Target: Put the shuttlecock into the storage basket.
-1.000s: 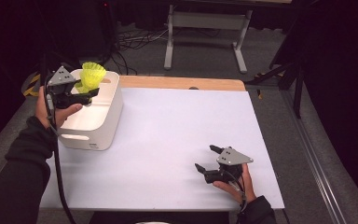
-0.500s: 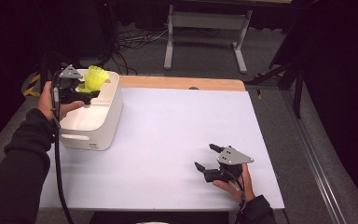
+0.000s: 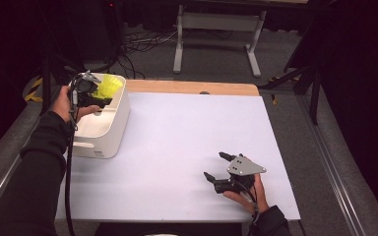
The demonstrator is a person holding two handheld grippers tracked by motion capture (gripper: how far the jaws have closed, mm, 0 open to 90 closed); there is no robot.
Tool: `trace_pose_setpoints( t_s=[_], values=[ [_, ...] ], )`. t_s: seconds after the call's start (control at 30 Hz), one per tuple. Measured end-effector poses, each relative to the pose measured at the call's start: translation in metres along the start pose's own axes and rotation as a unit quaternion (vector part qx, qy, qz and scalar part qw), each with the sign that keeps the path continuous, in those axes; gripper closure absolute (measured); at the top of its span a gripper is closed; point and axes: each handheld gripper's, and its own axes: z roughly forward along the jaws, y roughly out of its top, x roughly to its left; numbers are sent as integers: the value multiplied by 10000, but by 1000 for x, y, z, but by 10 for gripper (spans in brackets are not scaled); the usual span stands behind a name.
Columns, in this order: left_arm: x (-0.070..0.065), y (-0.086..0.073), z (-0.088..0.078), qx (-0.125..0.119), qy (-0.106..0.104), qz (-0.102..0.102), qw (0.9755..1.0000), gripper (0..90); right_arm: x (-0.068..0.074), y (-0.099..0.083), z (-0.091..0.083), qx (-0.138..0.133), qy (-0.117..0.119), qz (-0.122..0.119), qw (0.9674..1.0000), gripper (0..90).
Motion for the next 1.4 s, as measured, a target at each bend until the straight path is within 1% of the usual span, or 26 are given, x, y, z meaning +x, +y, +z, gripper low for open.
trace_pose_setpoints(
  t_s=[0.07,0.1,0.17,0.27,0.3,0.33,0.37,0.5,0.57,0.63,0.7,0.77,0.9,0.97,1.03,1.1,1.13,1.2,1.27,1.3,1.4],
  values=[
    [1,0,1,128,17,35,9999,464,0,0,0,-12,3,0,10000,172],
    [2,0,2,165,23,13,9999,465,0,0,0,-15,6,4,10000,172],
    [4,1,5,335,46,8,9994,461,-1,0,0,3,11,15,10000,172],
    [6,0,6,359,12,-27,9994,454,0,0,1,39,-41,-30,10000,175],
    [6,0,7,396,-32,-49,9992,454,1,2,0,29,-74,-91,9999,177],
    [6,0,8,413,-16,-49,9991,452,1,3,-1,5,-69,-85,9999,178],
    [6,0,9,515,9,-2,9987,449,1,3,-1,-12,-75,-83,9999,179],
    [6,1,11,549,-3,34,9985,449,2,4,-1,-17,-68,-73,9999,180],
    [5,2,13,672,27,141,9976,450,1,4,-2,10,-76,-69,9999,181],
    [5,1,15,705,-16,95,9975,450,1,4,-2,-3,-81,-67,9999,181],
    [4,1,18,809,-38,131,9966,449,0,5,-3,-17,-78,-38,10000,182],
    [4,1,18,806,-27,147,9966,449,0,4,-3,-21,-77,-23,10000,182],
    [4,1,20,899,-115,167,9957,436,0,4,-2,17,-54,-10,10000,182],
    [3,1,22,983,-112,190,9949,373,0,4,-2,28,-45,-18,10000,182],
    [2,1,24,1070,-147,157,9940,310,0,4,-2,29,-46,-20,10000,182],
    [1,1,25,1151,-124,171,9931,234,0,4,-2,28,-38,-16,10000,182],
    [1,1,25,1151,-124,171,9931,170,0,4,-2,28,-38,-16,10000,182],
    [0,1,25,1164,-120,149,9930,148,0,4,-2,41,-11,4,10000,181],
    [0,2,24,1109,-68,154,9937,114,0,4,-2,50,-16,1,10000,181],
    [1,2,23,1081,-79,141,9940,110,-1,4,-2,45,-17,6,10000,181],
    [-1,3,19,958,5,258,9951,93,-1,4,-3,34,-35,11,10000,181]
  ],
)
